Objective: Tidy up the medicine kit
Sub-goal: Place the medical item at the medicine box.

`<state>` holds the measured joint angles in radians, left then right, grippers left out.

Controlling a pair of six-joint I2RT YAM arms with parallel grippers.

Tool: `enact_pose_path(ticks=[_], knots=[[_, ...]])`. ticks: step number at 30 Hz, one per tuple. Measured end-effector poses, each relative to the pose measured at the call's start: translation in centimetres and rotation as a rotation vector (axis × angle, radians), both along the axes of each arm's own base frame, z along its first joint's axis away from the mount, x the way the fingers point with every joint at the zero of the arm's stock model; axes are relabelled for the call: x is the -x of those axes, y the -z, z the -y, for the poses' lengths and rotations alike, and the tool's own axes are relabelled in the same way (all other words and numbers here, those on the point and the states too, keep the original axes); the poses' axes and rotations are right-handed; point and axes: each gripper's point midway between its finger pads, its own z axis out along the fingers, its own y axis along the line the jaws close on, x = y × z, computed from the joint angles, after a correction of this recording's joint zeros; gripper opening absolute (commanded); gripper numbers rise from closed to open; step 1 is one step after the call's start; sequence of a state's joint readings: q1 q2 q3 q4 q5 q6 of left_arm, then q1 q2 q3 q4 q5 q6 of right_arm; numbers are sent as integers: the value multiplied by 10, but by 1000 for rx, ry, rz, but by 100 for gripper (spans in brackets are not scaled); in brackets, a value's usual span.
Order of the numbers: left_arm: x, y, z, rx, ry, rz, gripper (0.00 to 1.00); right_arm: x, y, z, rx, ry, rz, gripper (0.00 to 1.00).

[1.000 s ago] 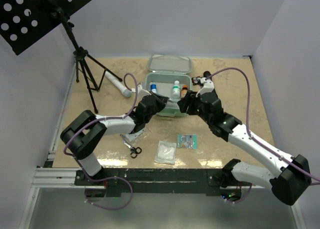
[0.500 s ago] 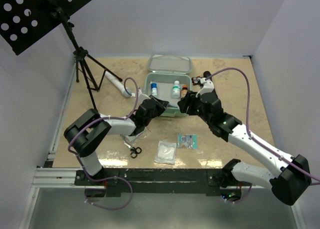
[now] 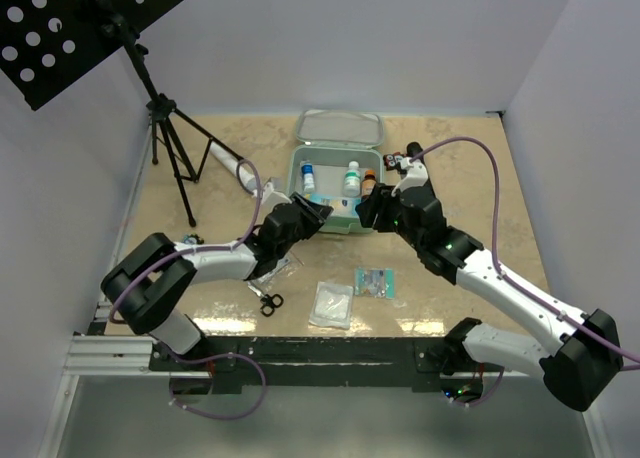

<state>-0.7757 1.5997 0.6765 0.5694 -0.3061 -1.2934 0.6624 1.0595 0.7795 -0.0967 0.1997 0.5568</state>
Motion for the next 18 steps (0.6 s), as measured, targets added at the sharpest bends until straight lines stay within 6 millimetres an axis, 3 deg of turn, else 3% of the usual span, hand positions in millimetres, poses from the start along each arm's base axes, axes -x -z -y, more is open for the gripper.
enact_pose_path(ticks=[4, 9, 14, 18], knots=[[12, -8, -11, -7, 3, 4, 43, 0, 0, 0, -1, 0, 1, 55], [27, -32, -27, -10, 14, 49, 40, -4, 4, -5, -1, -8, -4, 52], [41, -64, -46, -59, 32, 126, 39, -13, 32, -12, 52, -15, -58, 50], [55, -84, -69, -101, 17, 190, 41, -28, 47, -20, 106, -9, -104, 55]])
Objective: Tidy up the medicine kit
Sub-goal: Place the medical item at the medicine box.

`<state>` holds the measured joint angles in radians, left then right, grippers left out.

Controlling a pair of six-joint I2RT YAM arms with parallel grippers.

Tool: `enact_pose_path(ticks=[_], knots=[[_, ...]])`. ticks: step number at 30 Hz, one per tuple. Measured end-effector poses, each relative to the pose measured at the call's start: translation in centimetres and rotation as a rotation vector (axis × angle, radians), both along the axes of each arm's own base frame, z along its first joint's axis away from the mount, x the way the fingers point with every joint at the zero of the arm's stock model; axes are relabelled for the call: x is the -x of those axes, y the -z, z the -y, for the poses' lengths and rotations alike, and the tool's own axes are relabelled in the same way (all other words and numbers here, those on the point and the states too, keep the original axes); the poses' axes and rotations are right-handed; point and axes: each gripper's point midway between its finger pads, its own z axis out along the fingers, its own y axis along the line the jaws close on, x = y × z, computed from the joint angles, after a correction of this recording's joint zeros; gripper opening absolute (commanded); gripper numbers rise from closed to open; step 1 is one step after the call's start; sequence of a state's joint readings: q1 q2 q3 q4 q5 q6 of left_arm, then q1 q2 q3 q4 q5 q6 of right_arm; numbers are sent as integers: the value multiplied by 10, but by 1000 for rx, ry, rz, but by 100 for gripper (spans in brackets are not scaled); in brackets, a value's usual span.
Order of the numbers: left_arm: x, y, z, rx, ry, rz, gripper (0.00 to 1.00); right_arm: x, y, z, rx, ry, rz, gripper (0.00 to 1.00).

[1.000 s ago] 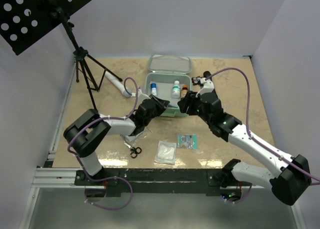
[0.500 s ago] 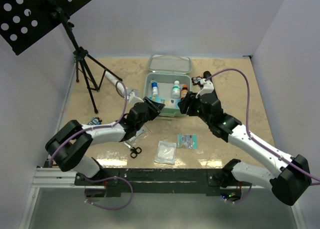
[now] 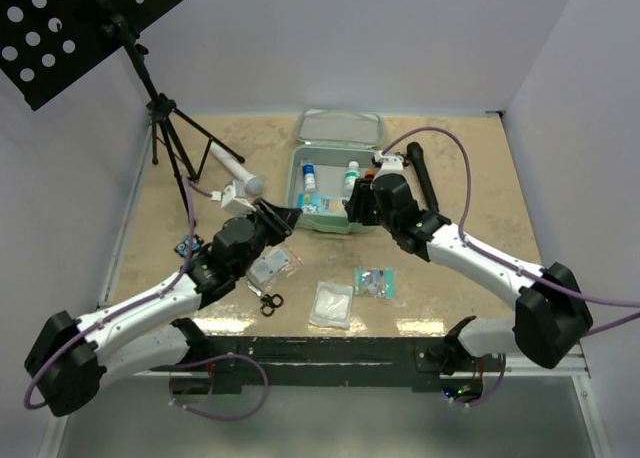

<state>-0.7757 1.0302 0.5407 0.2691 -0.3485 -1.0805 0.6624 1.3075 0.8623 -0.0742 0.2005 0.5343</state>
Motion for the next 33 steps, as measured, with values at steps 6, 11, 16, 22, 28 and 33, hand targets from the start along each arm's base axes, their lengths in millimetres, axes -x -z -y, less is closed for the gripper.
enact_pose_path(ticks=[6, 11, 16, 22, 28, 33], knots=[[13, 3, -33, -68, -57, 26, 46, -33, -19, 11, 18, 92, 30, 59], [16, 15, -41, -130, -73, 1, 46, -73, -21, 42, 22, 224, 28, 59], [20, 16, -46, -136, -77, -3, 45, -91, 24, 67, 83, 309, -64, 58], [29, 23, -55, -124, -79, -4, 45, -96, 55, 73, 124, 324, -138, 56], [33, 35, -59, -133, -81, -26, 45, -109, 42, 66, 94, 322, -108, 43], [34, 36, -59, -132, -84, -32, 45, -111, 49, 66, 87, 321, -120, 38]])
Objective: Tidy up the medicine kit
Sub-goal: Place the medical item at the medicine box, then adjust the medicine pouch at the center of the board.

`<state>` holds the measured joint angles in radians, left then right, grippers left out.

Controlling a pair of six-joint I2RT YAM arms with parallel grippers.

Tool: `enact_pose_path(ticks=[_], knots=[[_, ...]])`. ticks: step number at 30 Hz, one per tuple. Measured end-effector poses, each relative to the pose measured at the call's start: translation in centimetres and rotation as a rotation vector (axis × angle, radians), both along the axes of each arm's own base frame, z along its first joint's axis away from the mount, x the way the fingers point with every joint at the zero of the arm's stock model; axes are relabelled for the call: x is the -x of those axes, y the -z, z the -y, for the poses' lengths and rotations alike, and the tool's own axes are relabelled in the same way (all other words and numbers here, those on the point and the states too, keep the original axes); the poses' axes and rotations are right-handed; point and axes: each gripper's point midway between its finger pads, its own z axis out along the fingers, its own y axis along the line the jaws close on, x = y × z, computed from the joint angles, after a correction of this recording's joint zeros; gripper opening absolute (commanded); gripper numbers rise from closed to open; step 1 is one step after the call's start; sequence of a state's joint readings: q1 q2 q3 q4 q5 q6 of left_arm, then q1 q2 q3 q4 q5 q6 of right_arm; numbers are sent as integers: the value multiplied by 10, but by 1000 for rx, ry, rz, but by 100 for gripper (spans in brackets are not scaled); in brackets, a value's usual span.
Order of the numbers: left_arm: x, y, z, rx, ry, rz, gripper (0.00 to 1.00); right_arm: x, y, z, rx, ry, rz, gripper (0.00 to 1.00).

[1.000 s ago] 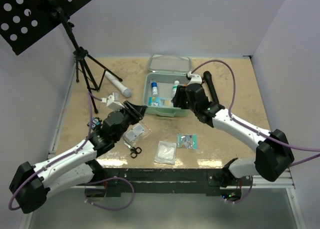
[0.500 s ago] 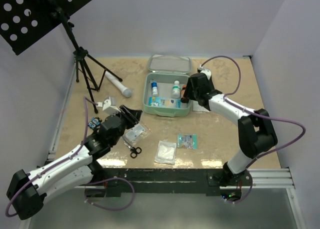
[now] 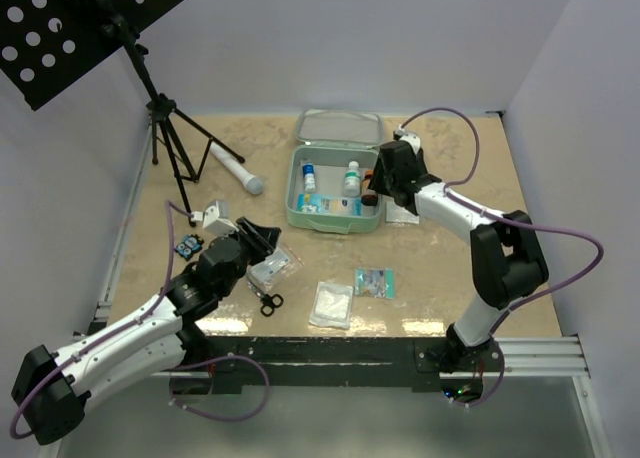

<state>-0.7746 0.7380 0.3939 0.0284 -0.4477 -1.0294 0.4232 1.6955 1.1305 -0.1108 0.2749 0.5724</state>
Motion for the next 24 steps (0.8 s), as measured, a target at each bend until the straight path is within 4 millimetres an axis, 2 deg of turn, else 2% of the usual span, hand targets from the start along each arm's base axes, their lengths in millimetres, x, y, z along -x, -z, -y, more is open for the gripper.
enact_pose_path(ticks=[7, 13, 18, 24], knots=[[0, 1, -3, -6, -11, -1, 45, 1, 4, 5, -5, 14, 8, 14], [-2, 11, -1, -31, -10, -26, 45, 8, 5, 5, -48, 13, 20, 0], [-5, 24, 4, -55, -4, -54, 45, 18, 5, 1, -95, -6, 23, 0], [-9, 57, 8, -117, -1, -136, 45, 32, 6, -7, -151, -42, 21, 0]])
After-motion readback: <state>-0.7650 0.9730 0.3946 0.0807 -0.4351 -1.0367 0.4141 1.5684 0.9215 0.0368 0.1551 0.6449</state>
